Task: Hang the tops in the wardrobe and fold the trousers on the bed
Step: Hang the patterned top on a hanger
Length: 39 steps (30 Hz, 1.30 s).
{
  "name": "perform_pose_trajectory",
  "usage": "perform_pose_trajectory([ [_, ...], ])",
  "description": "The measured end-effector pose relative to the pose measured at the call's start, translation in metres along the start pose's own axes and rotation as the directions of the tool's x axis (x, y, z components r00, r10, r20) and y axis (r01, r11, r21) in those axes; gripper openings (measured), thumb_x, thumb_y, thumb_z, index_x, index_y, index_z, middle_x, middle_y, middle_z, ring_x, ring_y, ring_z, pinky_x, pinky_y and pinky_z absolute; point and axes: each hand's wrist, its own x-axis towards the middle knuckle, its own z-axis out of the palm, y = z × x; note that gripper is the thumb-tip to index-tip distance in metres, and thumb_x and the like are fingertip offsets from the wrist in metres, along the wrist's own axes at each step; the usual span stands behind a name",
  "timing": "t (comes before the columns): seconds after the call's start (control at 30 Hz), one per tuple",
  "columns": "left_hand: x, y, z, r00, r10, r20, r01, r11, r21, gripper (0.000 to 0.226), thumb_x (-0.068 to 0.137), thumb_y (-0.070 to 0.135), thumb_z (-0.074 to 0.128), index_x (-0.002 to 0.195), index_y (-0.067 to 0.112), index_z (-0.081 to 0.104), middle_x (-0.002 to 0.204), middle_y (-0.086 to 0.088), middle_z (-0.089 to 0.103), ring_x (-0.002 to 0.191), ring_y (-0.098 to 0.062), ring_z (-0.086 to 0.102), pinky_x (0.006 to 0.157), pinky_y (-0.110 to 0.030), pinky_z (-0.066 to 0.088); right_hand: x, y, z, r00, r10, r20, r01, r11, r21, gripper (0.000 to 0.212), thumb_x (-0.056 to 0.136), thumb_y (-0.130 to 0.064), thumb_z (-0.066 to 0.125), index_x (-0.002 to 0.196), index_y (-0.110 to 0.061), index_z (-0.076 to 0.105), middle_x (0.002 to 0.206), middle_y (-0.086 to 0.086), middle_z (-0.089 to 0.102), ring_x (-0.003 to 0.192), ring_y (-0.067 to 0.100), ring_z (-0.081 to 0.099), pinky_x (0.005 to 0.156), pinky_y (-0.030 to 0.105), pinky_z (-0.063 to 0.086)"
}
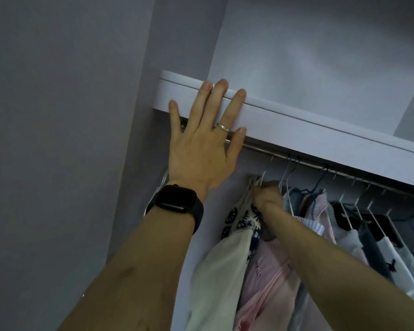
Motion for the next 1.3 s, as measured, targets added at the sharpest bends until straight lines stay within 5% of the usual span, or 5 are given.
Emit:
perform_pose_trajectory([
  [0.33,0.003,0.003,-0.003,0.999,-0.026,0.043,0.027,1.000,-0.016,0.058,0.106,0.049,0.029,0.160,0.034,0.016,0.169,0.002,0.014,0.156,-0.019,0.004,0.119,-0.066,0.008,0.018,0.038,-0.028,0.960,0.113,-0.255,-0.106,0.994,0.040,0.041,0.101,-0.023,0.051,0.137,-0.003,0.052,0.135,0.027,0.058,0.123,0.044,0.056,0.098,0.045,0.046],
  [0.53,0.003,0.003,-0.003,0.999,-0.034,0.038,0.034,0.999,-0.015,0.058,0.106,0.049,0.030,0.160,0.033,0.017,0.168,0.002,0.014,0.156,-0.020,0.004,0.120,-0.065,0.007,0.010,0.024,-0.009,0.985,-0.032,-0.168,0.015,0.995,-0.101,0.030,0.102,-0.034,0.048,0.118,-0.011,0.060,0.118,0.025,0.066,0.110,0.043,0.062,0.077,0.035,0.041],
  [0.8,-0.001,0.005,-0.002,0.999,-0.024,0.034,0.025,0.999,-0.028,0.056,0.106,0.043,0.038,0.159,0.028,0.026,0.167,-0.003,0.021,0.156,-0.023,0.011,0.117,-0.069,0.014,-0.012,0.010,-0.052,0.994,0.052,0.097,-0.034,0.983,-0.181,0.058,0.098,-0.045,0.050,0.141,-0.005,0.053,0.142,0.017,0.056,0.124,0.035,0.058,0.094,0.031,0.047],
  [0.97,0.002,0.022,-0.021,0.979,-0.110,0.169,0.119,0.992,-0.045,0.058,0.107,0.038,0.040,0.160,0.024,0.022,0.168,-0.006,0.014,0.156,-0.026,0.006,0.116,-0.069,0.018,-0.069,-0.009,-0.106,0.973,-0.146,0.180,0.195,0.934,-0.298,0.028,0.094,-0.037,0.056,0.098,-0.011,0.065,0.105,0.013,0.068,0.094,0.031,0.064,0.077,0.031,0.050],
  [1.3,-0.073,0.089,-0.121,0.646,-0.309,0.698,0.473,0.880,-0.048,0.078,0.095,0.025,0.054,0.160,0.037,0.013,0.169,-0.001,0.007,0.155,-0.022,0.006,0.123,-0.055,0.012,-0.215,0.004,-0.231,0.812,-0.576,0.096,0.570,0.817,0.089,0.026,0.097,-0.029,0.063,0.123,-0.032,0.067,0.127,-0.015,0.061,0.123,0.010,0.047,0.098,0.021,0.030],
])
